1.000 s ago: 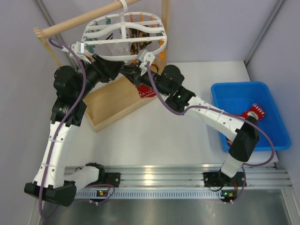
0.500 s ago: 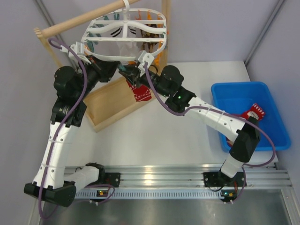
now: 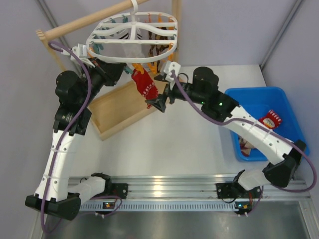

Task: Clip the socks to the hanger
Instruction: Open the clamp at the hanger, then pick up the sock from the bin.

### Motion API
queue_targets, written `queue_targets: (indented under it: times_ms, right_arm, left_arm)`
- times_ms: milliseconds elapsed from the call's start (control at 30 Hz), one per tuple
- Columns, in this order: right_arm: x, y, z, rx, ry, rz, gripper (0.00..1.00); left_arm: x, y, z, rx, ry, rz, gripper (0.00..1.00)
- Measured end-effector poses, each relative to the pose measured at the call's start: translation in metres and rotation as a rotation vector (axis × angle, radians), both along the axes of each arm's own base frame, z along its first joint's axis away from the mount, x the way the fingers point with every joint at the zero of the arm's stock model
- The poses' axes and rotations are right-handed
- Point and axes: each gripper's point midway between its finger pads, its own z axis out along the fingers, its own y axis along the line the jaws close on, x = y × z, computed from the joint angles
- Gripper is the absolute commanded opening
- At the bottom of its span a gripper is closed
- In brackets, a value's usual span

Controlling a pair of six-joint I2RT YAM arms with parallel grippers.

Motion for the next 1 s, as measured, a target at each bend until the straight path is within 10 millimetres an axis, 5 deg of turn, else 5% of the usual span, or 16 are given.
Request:
queue_targets:
  times_ms: [100,200,367,467,633,767,833,1000]
  right_arm:
    - [0.015,-0.043,-0.01,-0.052,0.073,-0.017,1.0]
    - [0.051,-0.111,-0.037,-0.105,0.201,-0.12,1.0]
    - [0.087,-0.251,-0.103,-0.179,0.462,-0.376,1.0]
    - [0.094,-0.338,-0.123,-0.154,0.588,-0.597,1.0]
    - [0.093,-0.449,-0.153,-0.177,0.68,-1.01,0.6]
    - [0.083,-0.499,-0.184,-0.253,0.735,-1.264,0.58]
    - [0.078,-0.514,-0.2,-0.274,0.751,-1.346,0.49]
    - [0.054,-0.531,-0.258,-0.373,0.836,-1.44,0.38]
  left_arm:
    - [-0.001,-0.001,0.001,0.0,-0.003,-0.005,0.0]
    - [-0.001,-0.002,0.001,0.002,-0.005,-0.012,0.0]
    - [-0.002,-0.004,0.0,0.005,-0.005,-0.02,0.0]
    - [-0.002,-0.004,-0.001,0.007,-0.004,-0.02,0.0]
    - [-0.001,-0.005,-0.003,0.007,-0.001,-0.023,0.0]
    - [-0.002,-0.005,-0.007,0.008,0.004,-0.025,0.0]
    - [-0.001,-0.005,-0.009,0.009,0.008,-0.025,0.0]
    - [0.0,-0.006,-0.012,0.011,0.015,-0.027,0.0]
